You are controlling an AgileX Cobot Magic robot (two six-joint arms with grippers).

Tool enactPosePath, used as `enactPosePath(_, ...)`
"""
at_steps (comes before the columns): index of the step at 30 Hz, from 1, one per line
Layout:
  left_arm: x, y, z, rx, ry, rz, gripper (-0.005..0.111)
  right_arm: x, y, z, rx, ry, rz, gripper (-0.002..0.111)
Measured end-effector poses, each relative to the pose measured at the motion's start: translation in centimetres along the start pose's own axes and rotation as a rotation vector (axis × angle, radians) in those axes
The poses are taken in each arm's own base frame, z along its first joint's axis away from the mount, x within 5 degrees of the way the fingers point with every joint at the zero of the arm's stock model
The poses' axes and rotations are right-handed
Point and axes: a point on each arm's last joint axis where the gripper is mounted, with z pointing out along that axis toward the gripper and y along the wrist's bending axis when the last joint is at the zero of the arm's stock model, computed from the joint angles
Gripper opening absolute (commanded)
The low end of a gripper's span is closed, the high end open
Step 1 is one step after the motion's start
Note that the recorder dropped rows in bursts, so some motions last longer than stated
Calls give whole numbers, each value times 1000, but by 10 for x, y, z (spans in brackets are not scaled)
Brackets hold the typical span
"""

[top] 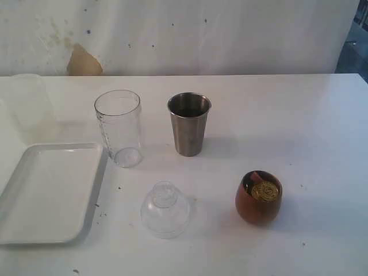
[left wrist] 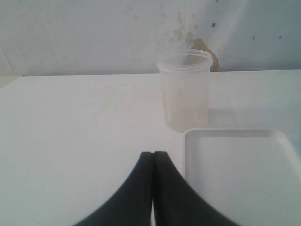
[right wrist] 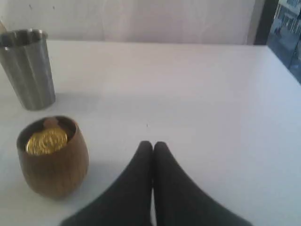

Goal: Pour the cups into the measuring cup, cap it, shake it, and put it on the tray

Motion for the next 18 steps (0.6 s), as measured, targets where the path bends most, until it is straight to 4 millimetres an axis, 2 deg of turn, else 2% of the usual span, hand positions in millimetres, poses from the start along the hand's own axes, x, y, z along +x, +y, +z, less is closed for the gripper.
enactPosePath(5,0,0,0,0,0,0,0,-34,1,-7,-10,-388,-4,0)
enactPosePath(7,0,0,0,0,0,0,0,-49,2,-14,-35,-562,58,0)
enactPosePath(8,0,0,0,0,0,0,0,-53,2,-17,-45,-618,80,5)
enactPosePath(10,0,0,0,0,0,0,0,-59,2,-22,-66,-706,98,35)
enactPosePath(11,0,0,0,0,0,0,0,-60,3,-21,-69,-707,88,61)
enactPosePath(13,0,0,0,0,0,0,0,-60,5,-16,-80,-679,76,102)
enactPosePath(14,0,0,0,0,0,0,0,-61,5,-11,-91,-657,91,105)
enactPosePath(16,0,0,0,0,0,0,0,-59,8,1,-125,-586,118,104)
enactPosePath(18,0,0,0,0,0,0,0,-56,16,14,-204,-495,76,104)
